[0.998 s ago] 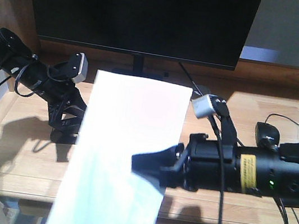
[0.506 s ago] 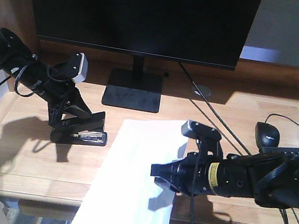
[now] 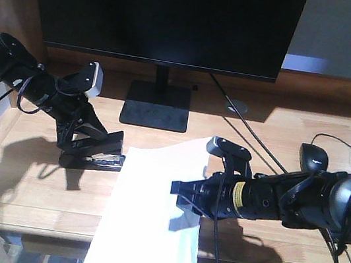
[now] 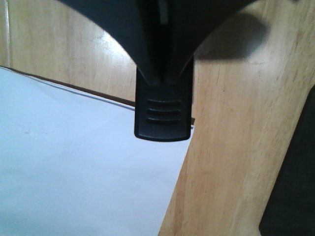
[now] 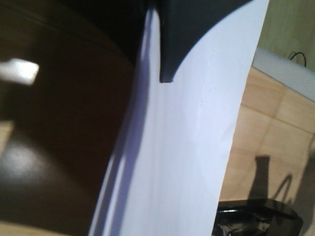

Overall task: Grab stapler and paper to desk for stapling
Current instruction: 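Swing the white paper with the right gripper over the desk, then lower the paper flat beside the stapler and open the right gripper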

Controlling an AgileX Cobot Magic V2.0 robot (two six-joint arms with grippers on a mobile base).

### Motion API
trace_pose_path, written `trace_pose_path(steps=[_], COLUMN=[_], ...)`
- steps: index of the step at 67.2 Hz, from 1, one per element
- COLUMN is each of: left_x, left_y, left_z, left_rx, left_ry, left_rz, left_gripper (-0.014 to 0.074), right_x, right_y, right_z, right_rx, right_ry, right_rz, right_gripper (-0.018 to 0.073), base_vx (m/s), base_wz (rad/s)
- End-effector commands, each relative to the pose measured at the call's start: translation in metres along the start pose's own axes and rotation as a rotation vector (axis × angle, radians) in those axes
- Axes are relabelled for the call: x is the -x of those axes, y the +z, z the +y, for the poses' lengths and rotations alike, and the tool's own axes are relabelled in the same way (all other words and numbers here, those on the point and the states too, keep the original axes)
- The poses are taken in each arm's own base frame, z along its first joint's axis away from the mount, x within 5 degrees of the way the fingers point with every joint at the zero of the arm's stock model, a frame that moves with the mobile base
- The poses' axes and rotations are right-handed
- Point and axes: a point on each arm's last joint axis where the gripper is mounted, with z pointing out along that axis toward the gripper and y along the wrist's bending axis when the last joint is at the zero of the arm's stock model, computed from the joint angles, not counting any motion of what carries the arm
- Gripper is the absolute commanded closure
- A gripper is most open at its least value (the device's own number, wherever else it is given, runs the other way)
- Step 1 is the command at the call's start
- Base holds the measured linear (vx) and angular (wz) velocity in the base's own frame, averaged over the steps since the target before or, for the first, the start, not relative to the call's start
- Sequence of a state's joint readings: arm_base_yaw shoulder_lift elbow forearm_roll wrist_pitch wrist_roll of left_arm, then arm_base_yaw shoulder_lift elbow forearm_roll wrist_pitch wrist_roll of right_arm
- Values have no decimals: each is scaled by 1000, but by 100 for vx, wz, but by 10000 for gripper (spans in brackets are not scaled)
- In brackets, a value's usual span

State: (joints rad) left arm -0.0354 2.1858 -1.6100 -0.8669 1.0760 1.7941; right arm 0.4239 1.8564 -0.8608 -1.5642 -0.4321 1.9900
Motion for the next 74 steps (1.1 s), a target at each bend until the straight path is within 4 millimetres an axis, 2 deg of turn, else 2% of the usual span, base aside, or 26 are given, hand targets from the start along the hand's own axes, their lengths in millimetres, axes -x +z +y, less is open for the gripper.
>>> trace_pose_path(steps=[1,15,37,56,74], left_x=[28,28,28,28,28], left_y=[-23,-23,-23,-23,-23], left_z=[-1,-1,-1,-1,-1], left_rx=[52,52,52,52,52], left_ry=[25,25,25,25,25], left_rz=[-69,-69,-69,-69,-69], left_gripper=[604,604,604,604,604], right_x=[19,30,50,66,78], right_y=[-7,0,-2,21,35], right_z=[13,15,24,25,23], right_rx=[40,55,72,133,168], right_ry=[-7,-5,-26,2,91], right_rz=[-66,-83,-142,-136,-176], right_gripper=[561,561,561,561,561], base_vx=[0,0,0,0,0], base_wz=[0,0,0,0,0])
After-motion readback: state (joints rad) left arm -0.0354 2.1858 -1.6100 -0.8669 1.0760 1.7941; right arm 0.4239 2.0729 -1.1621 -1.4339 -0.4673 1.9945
